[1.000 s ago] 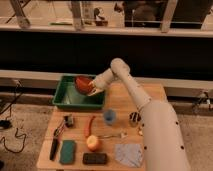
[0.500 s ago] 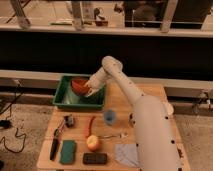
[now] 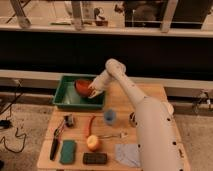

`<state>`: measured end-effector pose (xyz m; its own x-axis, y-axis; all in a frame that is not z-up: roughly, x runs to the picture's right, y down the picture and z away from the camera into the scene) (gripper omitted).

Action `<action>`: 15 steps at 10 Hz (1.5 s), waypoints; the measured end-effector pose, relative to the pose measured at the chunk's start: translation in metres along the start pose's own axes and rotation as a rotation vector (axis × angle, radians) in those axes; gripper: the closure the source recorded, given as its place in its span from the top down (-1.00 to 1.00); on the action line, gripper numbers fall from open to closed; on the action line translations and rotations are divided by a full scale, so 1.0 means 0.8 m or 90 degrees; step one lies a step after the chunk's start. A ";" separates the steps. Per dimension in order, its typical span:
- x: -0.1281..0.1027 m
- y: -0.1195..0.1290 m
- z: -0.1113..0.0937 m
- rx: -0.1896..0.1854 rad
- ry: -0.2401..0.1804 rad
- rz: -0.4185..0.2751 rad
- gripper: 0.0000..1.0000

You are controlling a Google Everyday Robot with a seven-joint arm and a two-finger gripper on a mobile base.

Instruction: Stack bowls into tray

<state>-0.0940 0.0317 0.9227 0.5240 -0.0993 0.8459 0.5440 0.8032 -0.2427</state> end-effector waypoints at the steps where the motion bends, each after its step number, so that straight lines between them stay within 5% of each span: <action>1: 0.005 0.002 0.000 -0.001 0.004 -0.001 -0.84; 8: 0.009 0.004 0.002 -0.012 0.013 -0.007 -0.77; 13: 0.009 0.004 0.002 -0.012 0.013 -0.007 0.24; 15: 0.009 0.004 0.002 -0.012 0.013 -0.007 0.34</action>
<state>-0.0891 0.0344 0.9289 0.5313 -0.1201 0.8386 0.5619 0.7908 -0.2427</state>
